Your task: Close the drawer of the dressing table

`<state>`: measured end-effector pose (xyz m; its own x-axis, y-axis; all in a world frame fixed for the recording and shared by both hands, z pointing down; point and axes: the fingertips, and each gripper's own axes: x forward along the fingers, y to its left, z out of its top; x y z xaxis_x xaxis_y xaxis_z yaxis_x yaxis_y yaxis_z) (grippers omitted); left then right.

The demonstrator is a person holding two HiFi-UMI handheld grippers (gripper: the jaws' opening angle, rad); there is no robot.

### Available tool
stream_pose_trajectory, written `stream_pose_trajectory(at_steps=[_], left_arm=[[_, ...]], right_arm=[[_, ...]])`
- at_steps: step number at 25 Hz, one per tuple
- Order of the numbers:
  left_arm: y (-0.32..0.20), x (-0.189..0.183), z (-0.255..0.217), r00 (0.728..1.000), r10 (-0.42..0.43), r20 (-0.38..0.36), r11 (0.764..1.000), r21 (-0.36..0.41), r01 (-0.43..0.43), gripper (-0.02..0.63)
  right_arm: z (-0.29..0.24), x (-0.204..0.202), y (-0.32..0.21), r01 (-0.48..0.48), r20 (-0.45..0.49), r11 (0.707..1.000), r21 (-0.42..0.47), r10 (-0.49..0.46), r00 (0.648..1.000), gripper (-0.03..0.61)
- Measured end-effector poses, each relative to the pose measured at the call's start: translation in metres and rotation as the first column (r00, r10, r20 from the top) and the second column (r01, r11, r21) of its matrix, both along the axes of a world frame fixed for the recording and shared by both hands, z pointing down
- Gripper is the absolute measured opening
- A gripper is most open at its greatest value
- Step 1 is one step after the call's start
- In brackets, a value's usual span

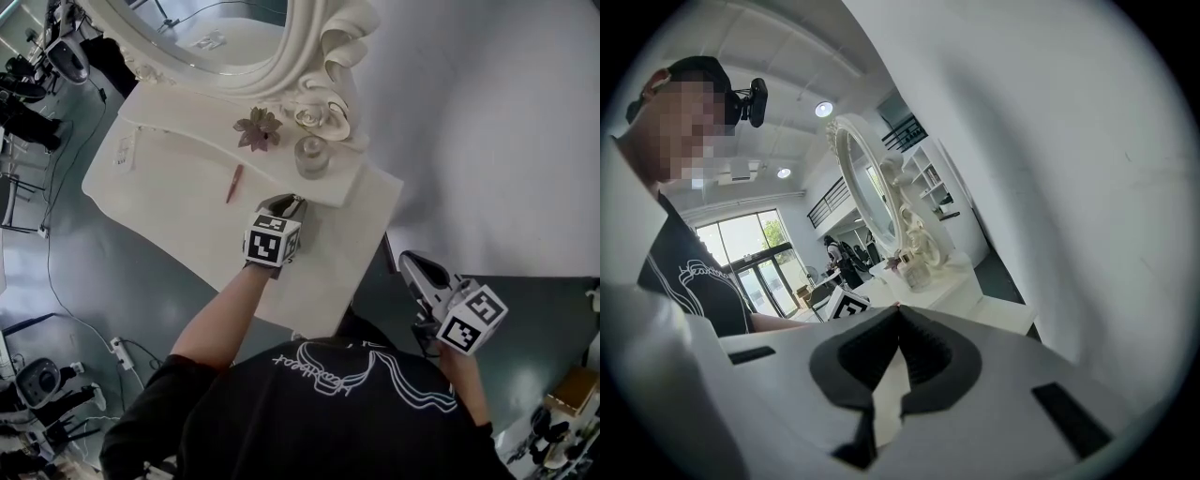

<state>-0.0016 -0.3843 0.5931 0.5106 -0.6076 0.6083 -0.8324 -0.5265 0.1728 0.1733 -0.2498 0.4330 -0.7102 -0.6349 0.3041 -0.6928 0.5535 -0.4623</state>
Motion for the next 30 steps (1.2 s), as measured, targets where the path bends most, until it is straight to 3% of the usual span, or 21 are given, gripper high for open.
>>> stream_pose_trajectory(at_steps=[8, 15, 24, 30], left_arm=[[0.000, 0.000, -0.001, 1.000, 0.002, 0.009, 1.000, 0.020, -0.002, 0.097], [0.010, -0.009, -0.021, 1.000, 0.016, -0.022, 0.998, 0.062, -0.014, 0.163], [0.053, -0.014, -0.091, 0.987, 0.062, -0.151, 0.989, 0.143, -0.040, 0.178], [0.100, -0.022, -0.154, 0.961, 0.122, -0.248, 0.977, 0.200, -0.073, 0.172]], right_arm=[[-0.001, -0.006, -0.001, 0.006, -0.001, 1.000, 0.001, -0.006, 1.000, 0.005], [-0.003, -0.020, 0.006, 0.022, 0.015, 1.000, -0.001, -0.022, 1.000, 0.005], [-0.018, -0.044, 0.021, 0.036, -0.039, 0.998, 0.047, -0.034, 0.999, 0.005], [-0.038, -0.062, 0.040, 0.048, -0.033, 0.993, 0.106, -0.045, 0.998, 0.005]])
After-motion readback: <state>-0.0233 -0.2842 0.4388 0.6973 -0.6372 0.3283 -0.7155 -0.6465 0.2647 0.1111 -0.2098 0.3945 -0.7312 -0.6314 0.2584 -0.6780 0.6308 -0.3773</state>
